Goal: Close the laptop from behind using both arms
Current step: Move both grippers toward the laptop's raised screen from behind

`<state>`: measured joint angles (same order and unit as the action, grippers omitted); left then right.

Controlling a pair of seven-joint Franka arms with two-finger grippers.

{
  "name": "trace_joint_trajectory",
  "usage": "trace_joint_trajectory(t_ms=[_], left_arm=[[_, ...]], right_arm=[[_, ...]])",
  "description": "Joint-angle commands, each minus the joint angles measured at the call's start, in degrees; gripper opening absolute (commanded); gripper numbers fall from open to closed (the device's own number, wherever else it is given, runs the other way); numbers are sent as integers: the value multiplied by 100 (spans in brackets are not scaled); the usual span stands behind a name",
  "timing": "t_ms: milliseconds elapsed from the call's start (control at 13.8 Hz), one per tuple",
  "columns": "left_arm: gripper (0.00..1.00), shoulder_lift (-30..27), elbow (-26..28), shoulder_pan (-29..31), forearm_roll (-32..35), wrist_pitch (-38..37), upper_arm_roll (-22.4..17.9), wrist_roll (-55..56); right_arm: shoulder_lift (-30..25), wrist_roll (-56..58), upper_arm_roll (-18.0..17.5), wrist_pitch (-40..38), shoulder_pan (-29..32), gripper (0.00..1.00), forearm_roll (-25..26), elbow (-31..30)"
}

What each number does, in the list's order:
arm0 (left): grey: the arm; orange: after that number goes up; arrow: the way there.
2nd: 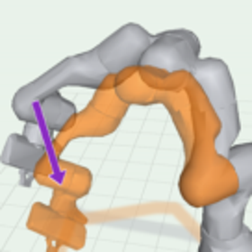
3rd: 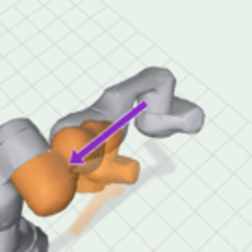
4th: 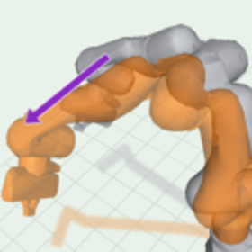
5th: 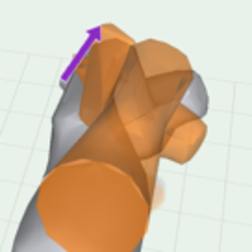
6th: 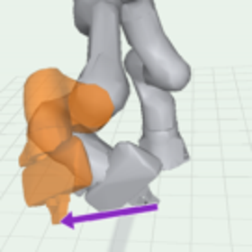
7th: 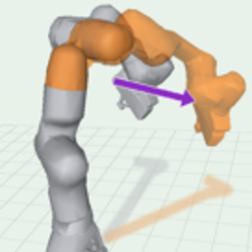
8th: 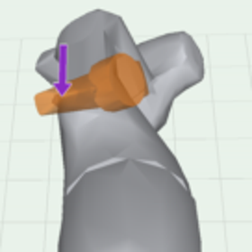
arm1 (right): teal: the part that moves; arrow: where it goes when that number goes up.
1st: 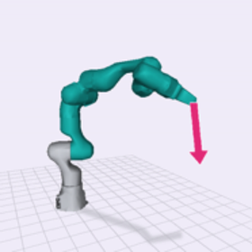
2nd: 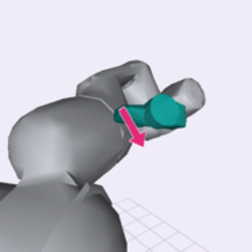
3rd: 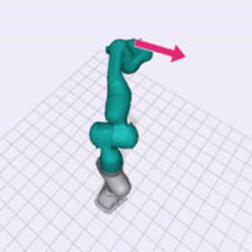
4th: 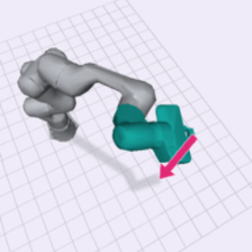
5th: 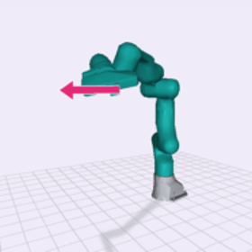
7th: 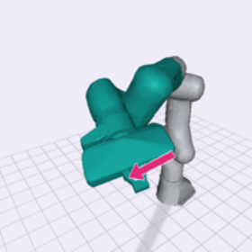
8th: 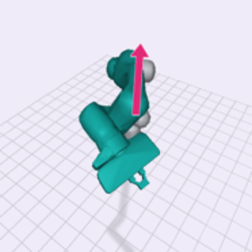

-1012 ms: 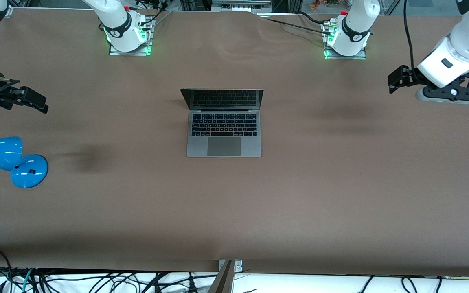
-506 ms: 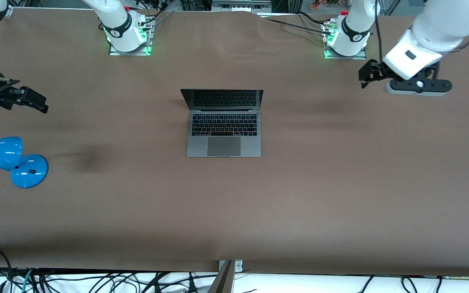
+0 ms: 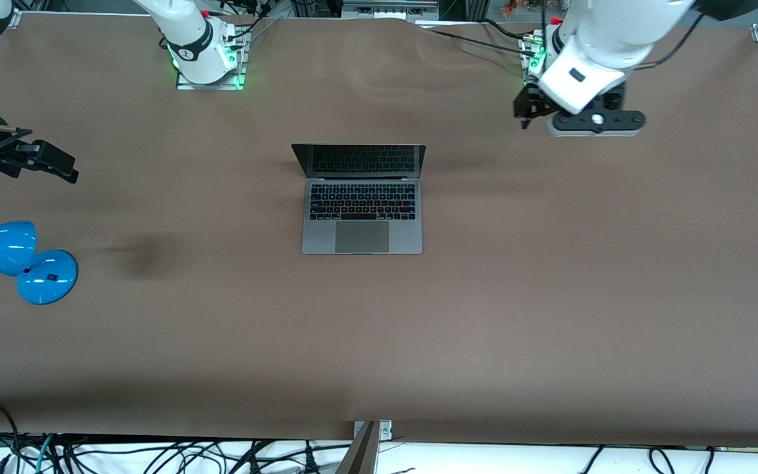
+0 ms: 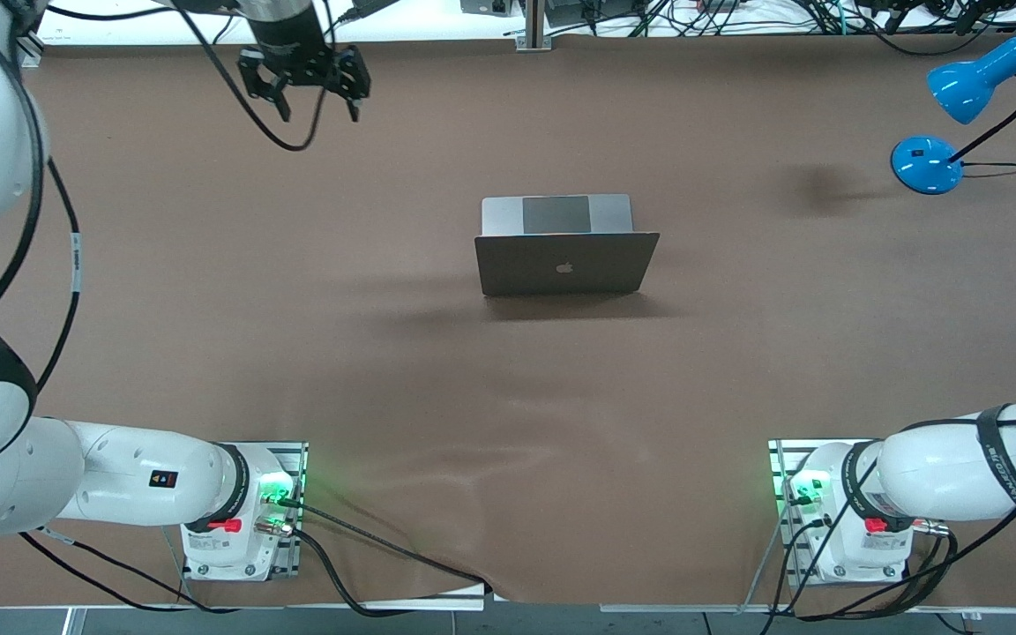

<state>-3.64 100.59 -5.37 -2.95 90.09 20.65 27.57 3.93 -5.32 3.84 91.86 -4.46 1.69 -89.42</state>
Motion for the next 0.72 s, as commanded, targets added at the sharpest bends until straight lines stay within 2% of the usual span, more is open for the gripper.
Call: trace_joint_trajectory(t_ms=[0, 145, 289, 361, 506, 651], left_arm=[[100, 257, -109, 1, -92, 17, 420, 563], [98, 407, -109, 1, -100, 8, 728, 967], [86, 539, -109, -8, -266, 8, 931, 1101], [75, 574, -101, -17, -320, 8, 958, 1101], [41, 706, -92, -52, -478, 8, 1081, 1153], [9, 995, -101, -61, -496, 17, 1265, 1486]], right_arm=[[20, 197, -24, -28, -81, 100, -82, -67], [143, 189, -129, -413, -204, 100, -73, -50], [222, 101, -226, -1000, -484, 100, -73, -50], [257, 136, -235, -1369, -642, 100, -90, -50], [398, 136, -244, -1749, -994, 100, -186, -85], [600, 57, -235, -1935, -1319, 100, -511, -85]])
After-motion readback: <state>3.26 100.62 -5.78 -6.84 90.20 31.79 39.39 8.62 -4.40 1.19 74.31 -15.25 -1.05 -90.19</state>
